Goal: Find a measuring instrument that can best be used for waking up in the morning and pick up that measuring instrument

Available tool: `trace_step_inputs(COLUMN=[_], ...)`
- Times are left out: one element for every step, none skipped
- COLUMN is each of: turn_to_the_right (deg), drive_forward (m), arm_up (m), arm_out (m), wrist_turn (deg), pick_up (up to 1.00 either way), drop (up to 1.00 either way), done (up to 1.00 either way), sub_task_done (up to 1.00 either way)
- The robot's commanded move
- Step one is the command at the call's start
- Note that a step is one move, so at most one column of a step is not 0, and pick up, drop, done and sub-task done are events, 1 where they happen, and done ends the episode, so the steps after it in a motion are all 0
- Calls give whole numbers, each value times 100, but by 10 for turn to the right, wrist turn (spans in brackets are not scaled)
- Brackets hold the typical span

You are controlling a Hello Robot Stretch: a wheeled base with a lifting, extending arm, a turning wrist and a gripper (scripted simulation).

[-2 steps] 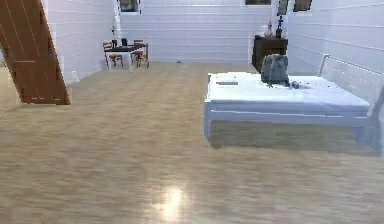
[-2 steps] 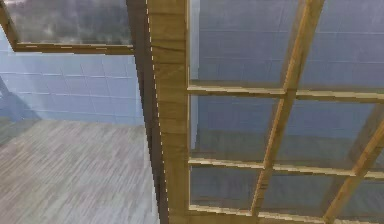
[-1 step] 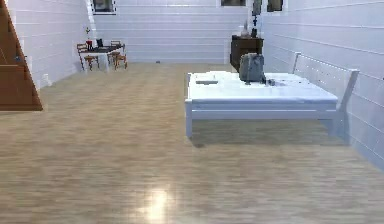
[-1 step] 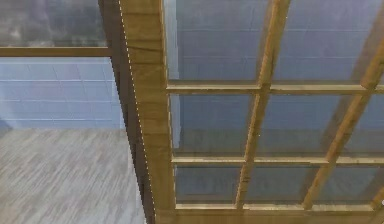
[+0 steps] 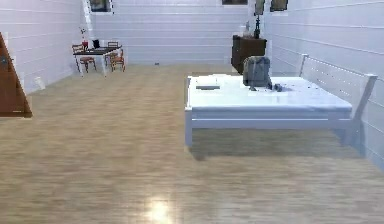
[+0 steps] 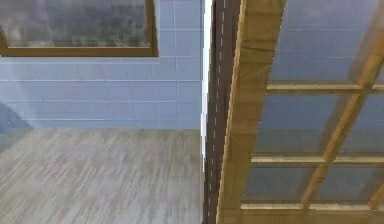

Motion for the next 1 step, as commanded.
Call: trace_step_inputs(turn_to_the_right=[0], drive_forward=[30], arm_up=[0], arm_out=[0], wrist_turn=[0], pick_up=[0], drop=[0], done=[0], sub_task_done=[0])
